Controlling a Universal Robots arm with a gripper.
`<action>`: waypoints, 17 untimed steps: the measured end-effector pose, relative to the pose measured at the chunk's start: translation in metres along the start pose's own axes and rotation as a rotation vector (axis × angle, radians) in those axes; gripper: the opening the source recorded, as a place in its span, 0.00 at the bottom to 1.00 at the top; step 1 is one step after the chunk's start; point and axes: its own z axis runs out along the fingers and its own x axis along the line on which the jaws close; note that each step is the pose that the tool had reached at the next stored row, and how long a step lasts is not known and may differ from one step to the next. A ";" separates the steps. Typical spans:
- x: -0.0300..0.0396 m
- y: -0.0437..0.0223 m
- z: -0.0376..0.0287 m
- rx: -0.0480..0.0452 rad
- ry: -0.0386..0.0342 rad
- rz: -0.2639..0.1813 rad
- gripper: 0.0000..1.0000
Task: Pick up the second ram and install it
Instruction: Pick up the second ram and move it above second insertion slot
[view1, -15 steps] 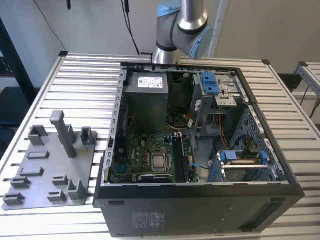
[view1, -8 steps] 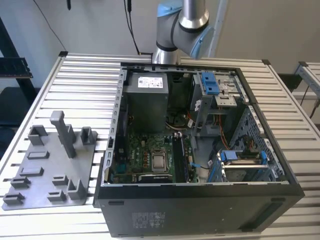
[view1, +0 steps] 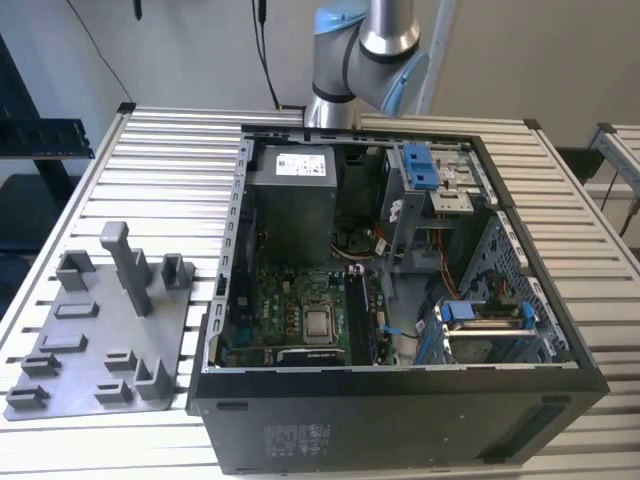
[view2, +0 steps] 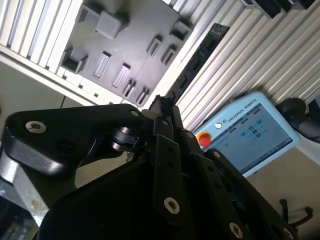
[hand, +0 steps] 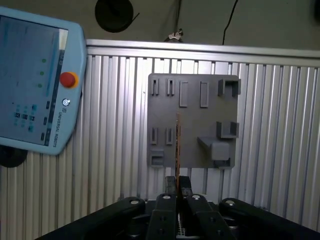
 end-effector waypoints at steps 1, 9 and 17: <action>0.0001 -0.0030 0.0002 0.0000 0.0000 0.000 0.14; 0.0011 -0.0291 0.0015 0.0000 0.0000 0.000 0.14; 0.0021 -0.0564 0.0026 0.0000 0.0000 0.000 0.14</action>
